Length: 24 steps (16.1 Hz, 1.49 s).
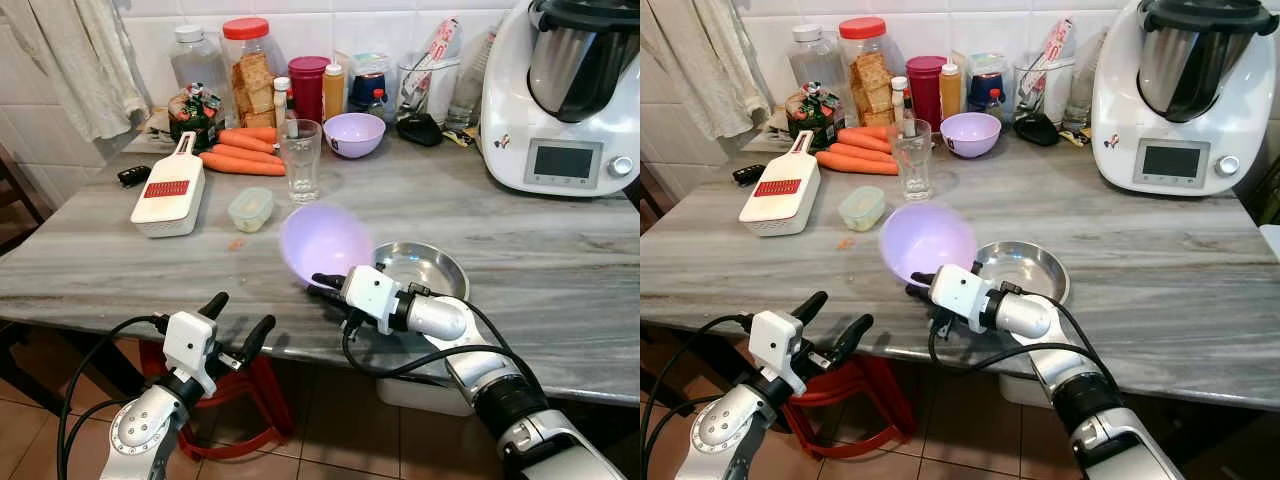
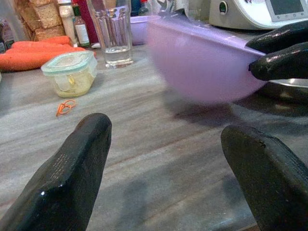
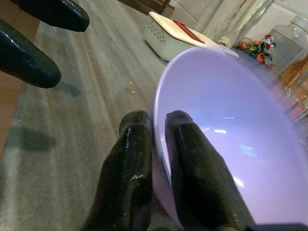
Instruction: Setting the table
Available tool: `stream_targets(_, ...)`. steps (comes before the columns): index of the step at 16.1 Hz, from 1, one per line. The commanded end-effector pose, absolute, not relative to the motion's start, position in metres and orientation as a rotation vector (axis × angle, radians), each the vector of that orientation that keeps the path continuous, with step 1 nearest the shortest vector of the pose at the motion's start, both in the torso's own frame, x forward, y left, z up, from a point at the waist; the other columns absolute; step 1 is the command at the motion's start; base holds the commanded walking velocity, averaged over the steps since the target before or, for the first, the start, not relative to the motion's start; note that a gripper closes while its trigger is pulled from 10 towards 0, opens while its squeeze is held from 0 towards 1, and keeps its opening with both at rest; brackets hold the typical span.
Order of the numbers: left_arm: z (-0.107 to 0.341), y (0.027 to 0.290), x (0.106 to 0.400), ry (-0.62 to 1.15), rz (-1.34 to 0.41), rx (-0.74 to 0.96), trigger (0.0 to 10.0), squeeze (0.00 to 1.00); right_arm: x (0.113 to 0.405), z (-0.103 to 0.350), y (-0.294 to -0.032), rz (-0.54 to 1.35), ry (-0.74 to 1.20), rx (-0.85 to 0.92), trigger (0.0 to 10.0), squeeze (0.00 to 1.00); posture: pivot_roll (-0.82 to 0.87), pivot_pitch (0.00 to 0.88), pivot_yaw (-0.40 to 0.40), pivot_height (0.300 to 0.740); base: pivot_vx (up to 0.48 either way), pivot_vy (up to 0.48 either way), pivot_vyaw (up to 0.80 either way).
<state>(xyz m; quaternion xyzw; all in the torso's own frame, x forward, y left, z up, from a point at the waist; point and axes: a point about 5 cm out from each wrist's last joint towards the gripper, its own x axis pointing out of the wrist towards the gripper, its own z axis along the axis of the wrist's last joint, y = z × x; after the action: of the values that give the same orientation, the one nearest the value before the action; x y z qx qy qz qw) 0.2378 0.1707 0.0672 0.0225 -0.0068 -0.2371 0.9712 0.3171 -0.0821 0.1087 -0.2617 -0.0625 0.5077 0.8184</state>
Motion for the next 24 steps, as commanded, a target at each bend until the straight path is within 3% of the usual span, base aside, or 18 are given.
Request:
stream_targets(1,0.071,0.173,0.241,-0.016,-0.484,0.061,10.0,0.0,0.321,0.115,-0.08,1.072,-0.164,-0.569,10.0,1.0,-0.01,0.003,0.094,0.74,0.0,0.0,0.0)
stream_targets(13,0.073,0.171,0.244,-0.024,-0.476,0.058,10.0,0.0,0.321,0.144,-0.082,0.901,-0.343,-0.507,10.0,1.0,-0.01,0.004,0.098,0.74,0.0,0.0,0.0)
stream_targets(16,0.074,0.171,0.245,-0.028,-0.469,0.058,10.0,0.0,0.317,0.149,-0.102,0.716,-0.367,-0.449,10.0,1.0,-0.02,0.004,0.101,0.74,0.0,0.0,0.0)
stream_targets(20,0.075,0.173,0.247,-0.026,-0.499,0.064,10.0,0.0,0.32,0.148,-0.142,0.476,-0.282,-0.447,10.0,1.0,-0.04,0.003,0.108,0.74,0.0,0.0,0.0)
stream_targets(24,0.074,0.176,0.249,-0.019,-0.501,0.071,10.0,0.0,0.326,0.144,-0.166,0.327,-0.165,-0.456,10.0,1.0,-0.05,0.002,0.112,0.74,0.0,0.0,0.0)
